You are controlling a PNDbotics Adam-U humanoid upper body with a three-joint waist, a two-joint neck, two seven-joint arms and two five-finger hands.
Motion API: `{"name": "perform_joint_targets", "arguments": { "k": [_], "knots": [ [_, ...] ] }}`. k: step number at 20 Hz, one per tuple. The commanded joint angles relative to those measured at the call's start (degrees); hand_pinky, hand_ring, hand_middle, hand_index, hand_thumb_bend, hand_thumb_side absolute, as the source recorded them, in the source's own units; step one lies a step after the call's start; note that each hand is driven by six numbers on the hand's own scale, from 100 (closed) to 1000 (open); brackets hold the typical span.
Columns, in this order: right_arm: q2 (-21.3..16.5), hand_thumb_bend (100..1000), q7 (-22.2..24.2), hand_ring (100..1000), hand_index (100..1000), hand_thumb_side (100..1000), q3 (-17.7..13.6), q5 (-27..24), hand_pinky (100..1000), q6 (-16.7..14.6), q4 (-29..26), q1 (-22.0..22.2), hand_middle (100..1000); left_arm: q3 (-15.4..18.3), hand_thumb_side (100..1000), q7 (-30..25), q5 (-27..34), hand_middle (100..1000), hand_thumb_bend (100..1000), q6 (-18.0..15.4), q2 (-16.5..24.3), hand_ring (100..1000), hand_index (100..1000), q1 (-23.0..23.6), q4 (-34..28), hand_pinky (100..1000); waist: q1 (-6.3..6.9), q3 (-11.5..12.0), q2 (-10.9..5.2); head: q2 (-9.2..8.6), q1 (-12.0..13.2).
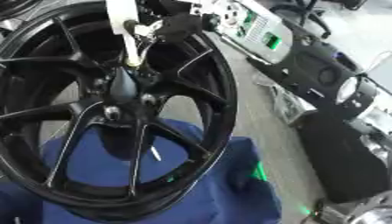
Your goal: Pull the pin out of the wheel hub.
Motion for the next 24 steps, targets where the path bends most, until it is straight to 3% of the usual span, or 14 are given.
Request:
{"name": "perform_joint_targets", "arguments": {
  "k": [1, 6, 11, 15, 19, 24],
  "knots": [
    [-2.4, 100, -0.5, 610, 472, 501, -1.7, -2.2, 893, 0.5, -1.4, -0.2, 337, 0.5, 758, 0.1, -0.3, 663, 142, 0.0, 1.2, 754, 722, -0.3, -0.5, 749, 0.46, -0.2, -1.41, 0.31, 0.0],
    [-3.5, 100, -2.6, 605, 470, 485, -4.9, -7.7, 897, 0.3, -2.8, 1.4, 336, 0.7, 755, 0.3, -0.4, 663, 141, -0.1, 1.4, 754, 722, 0.1, -0.5, 749, 0.56, -1.1, -1.65, 0.31, 0.9],
    [-5.3, 100, -7.1, 600, 469, 439, -10.6, -12.9, 898, -3.8, -3.1, 7.3, 336, 1.3, 751, 0.8, -0.7, 663, 139, -0.3, 1.9, 754, 722, 0.9, -0.4, 749, 0.64, -3.3, -2.3, 0.31, 3.7],
    [-4.9, 100, -12.1, 597, 468, 429, -16.7, -15.2, 899, -9.0, -3.1, 16.5, 336, 1.9, 749, 1.4, -1.2, 663, 134, -0.6, 2.4, 754, 722, 1.9, -0.3, 748, 0.84, -5.8, -2.76, 0.31, 7.0],
    [-1.9, 100, -16.4, 597, 469, 417, -22.2, -14.9, 900, -13.5, -3.1, 27.1, 337, 2.3, 742, 1.8, -1.4, 662, 129, -0.8, 2.7, 754, 722, 2.5, -0.3, 748, 1.44, -7.7, -3.11, 0.14, 10.0],
    [9.2, 100, -21.1, 607, 479, 343, -27.8, -7.5, 896, -22.0, -3.1, 42.8, 346, 2.5, 739, 1.9, -1.4, 662, 126, -0.9, 2.4, 754, 722, 2.6, -0.4, 747, 2.46, -9.2, -3.03, -0.63, 12.3]
  ]
}}
